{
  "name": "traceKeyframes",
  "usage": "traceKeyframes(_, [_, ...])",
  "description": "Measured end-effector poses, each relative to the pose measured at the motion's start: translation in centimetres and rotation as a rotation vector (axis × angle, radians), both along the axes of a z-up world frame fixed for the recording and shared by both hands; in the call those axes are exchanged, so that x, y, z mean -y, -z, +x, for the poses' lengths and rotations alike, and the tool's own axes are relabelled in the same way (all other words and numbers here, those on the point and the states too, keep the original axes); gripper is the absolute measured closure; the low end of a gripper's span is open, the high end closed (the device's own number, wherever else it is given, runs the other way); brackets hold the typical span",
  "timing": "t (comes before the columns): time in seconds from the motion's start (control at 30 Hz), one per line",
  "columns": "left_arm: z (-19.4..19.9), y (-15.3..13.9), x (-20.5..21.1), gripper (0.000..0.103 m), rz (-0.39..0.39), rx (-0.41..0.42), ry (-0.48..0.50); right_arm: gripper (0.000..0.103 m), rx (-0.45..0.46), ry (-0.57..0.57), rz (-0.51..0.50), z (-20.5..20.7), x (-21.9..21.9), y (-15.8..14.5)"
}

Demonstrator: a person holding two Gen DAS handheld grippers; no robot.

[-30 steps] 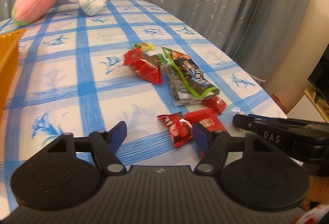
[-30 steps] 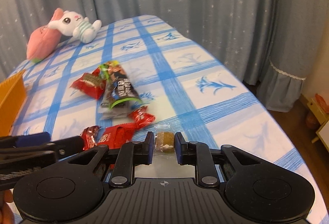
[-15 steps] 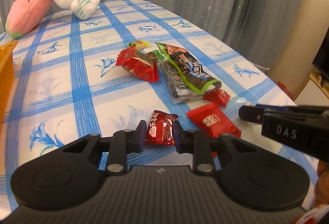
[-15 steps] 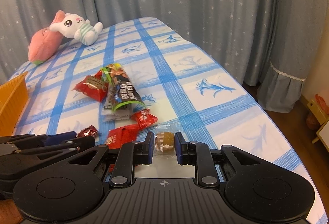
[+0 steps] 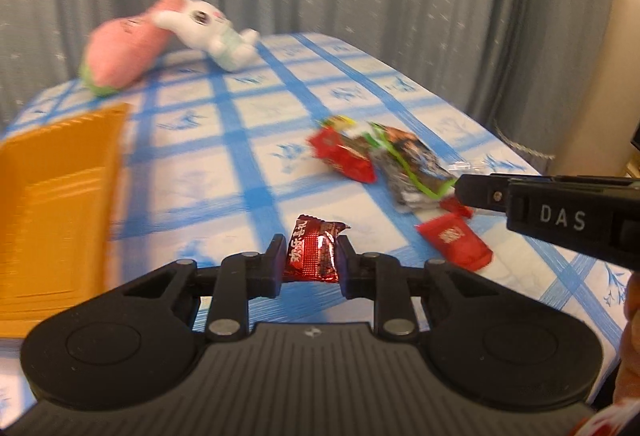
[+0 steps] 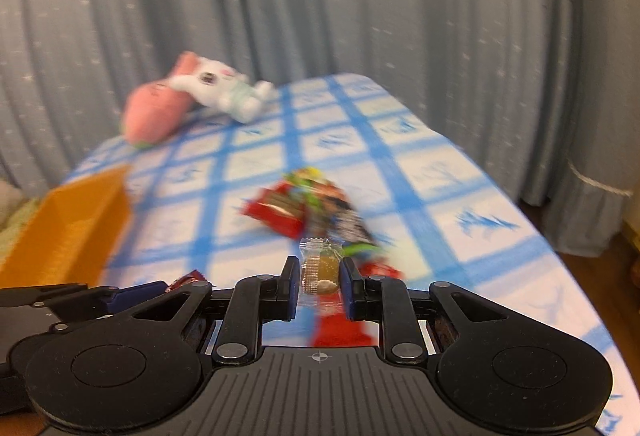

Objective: Organize snacks
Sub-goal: 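Close the left tool on the small red candy and lift it, then carry both candies over the orange tray and open both tools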

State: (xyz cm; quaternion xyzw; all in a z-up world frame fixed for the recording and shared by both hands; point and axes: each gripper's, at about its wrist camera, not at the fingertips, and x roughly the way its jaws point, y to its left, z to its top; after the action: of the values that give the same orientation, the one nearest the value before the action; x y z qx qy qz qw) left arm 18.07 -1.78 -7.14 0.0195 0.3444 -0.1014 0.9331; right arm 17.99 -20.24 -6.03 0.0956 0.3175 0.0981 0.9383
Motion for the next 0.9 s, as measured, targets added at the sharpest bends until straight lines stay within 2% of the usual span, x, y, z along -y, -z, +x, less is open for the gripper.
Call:
traceKeyframes(0.37, [-4.5,-4.4,-11.0,0.08,0.022,0.065,-0.228,0.081,0.094,-0.271,0.055,-1.1,-8.2,-2.9])
traceKeyframes(0.6, [-5.2,-4.7,-17.0,0.08,0.037,0.064,-0.379,0.081,0.115,-0.425,0.048,-0.8,-14.5,-3.1])
traceKeyframes(0.9, [-4.1,-3.7,-20.9,0.08,-0.007,0.056,-0.461,0.081,0.11,-0.554,0.019,1.4,-19.8,-2.1])
